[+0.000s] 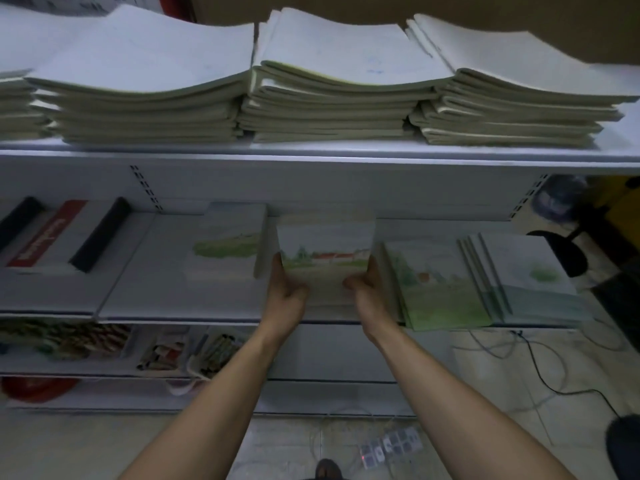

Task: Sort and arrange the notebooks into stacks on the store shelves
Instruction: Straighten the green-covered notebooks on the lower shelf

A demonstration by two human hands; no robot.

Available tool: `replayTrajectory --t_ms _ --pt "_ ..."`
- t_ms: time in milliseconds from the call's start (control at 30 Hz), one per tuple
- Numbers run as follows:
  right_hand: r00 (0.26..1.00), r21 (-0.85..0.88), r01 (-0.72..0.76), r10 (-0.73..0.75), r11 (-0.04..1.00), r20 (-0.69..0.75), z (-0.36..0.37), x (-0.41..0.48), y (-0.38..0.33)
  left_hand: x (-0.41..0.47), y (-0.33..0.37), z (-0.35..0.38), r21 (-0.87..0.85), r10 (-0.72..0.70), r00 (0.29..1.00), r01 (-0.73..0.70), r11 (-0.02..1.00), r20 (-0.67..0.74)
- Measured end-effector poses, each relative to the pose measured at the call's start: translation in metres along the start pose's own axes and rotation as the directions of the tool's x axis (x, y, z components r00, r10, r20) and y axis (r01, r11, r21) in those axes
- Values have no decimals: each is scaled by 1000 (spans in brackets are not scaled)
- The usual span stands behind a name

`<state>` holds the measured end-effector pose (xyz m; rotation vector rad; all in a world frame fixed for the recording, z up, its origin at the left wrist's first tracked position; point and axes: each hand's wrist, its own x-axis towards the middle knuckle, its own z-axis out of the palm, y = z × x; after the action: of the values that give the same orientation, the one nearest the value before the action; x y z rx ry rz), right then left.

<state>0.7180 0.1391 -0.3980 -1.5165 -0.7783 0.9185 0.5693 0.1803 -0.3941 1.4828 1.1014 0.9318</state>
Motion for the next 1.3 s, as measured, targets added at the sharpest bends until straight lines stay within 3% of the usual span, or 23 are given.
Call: replayTrajectory --t_ms 433,667,933,1033,1133,1300 --pt "996 15 91 -91 996 -27 1 4 -5 -4 25 2 -101 113 992 -119 988 -63" --pt "998 -36 48 -49 998 -43 2 7 6 -4 20 5 -95 109 992 -115 989 -68" --pt "998 -218 58 -54 974 23 -6 17 -5 17 4 -14 81 129 990 -133 988 61" --pt "996 -315 31 -4 949 86 -11 28 -21 48 9 -23 207 -100 995 97 974 4" --pt "976 -352 -194 218 916 29 -4 50 -20 74 13 -26 312 -305 951 304 900 -48" --pt "950 -570 -278 310 773 -42 13 59 -22 83 10 -14 562 -387 921 344 752 -46"
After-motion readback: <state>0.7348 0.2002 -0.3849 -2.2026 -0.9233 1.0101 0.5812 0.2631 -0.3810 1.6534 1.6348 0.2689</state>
